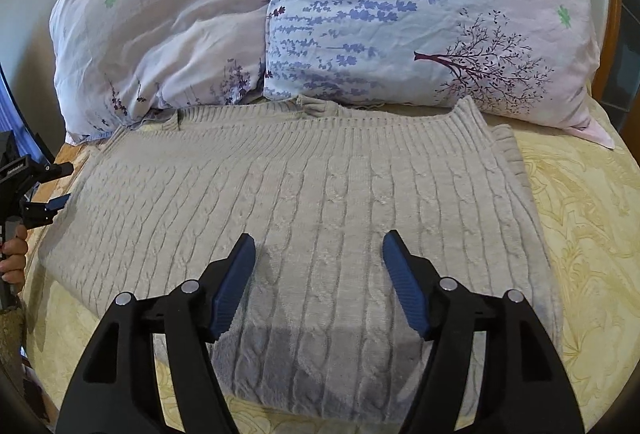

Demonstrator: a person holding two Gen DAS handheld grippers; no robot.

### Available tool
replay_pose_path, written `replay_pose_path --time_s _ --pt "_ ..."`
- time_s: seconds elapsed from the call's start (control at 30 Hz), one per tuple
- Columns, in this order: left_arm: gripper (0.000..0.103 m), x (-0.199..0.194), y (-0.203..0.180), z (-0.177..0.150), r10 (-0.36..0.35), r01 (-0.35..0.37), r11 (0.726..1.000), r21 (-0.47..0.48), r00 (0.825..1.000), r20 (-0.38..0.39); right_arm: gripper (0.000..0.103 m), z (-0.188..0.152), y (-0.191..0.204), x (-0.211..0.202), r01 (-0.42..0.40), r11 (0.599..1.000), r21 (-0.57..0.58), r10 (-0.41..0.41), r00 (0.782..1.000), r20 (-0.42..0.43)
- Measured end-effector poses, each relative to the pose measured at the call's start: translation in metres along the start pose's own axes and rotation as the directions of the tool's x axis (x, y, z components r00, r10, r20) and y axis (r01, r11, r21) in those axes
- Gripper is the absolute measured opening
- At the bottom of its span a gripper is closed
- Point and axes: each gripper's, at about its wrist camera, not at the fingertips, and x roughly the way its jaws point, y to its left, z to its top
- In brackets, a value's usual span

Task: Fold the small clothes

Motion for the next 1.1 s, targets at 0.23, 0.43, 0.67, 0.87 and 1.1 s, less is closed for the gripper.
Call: replay_pose_path --time_s 0.23,0.43,0.67,0.87,1.1 --pt "0.065 0.011 -0.008 0.000 -0.038 0.038 0.999 -0.013 0.999 -0.012 0.071 0.000 0.000 0.001 -0.009 1.000 0.004 0.009 1.000 0.002" --pt "0.056 0.016 -0.010 -0.001 -0.049 0.048 0.998 -0.045 0.999 -0.015 0.076 -0.001 0.002 0.001 -0.014 1.000 -0.001 0.014 1.000 0.006" --pt "0.041 0.020 -0.013 -0.004 -0.022 0.020 0.998 -0.060 0.999 -0.027 0.077 -0.001 0.003 0.003 -0.018 1.000 -0.003 0.018 1.000 0.009" --pt "0.021 0.021 -0.023 -0.006 -0.033 0.032 0.996 -0.082 0.999 -0.019 0.077 0.001 -0.007 -0.004 -0.073 0.996 0.047 0.072 0.997 0.018" --pt "0.017 0.007 -0.076 -0.007 -0.182 0.184 0.980 -0.081 0.983 0.024 0.077 0.007 -0.034 -0.027 -0.136 0.986 0.102 0.127 0.988 0.090"
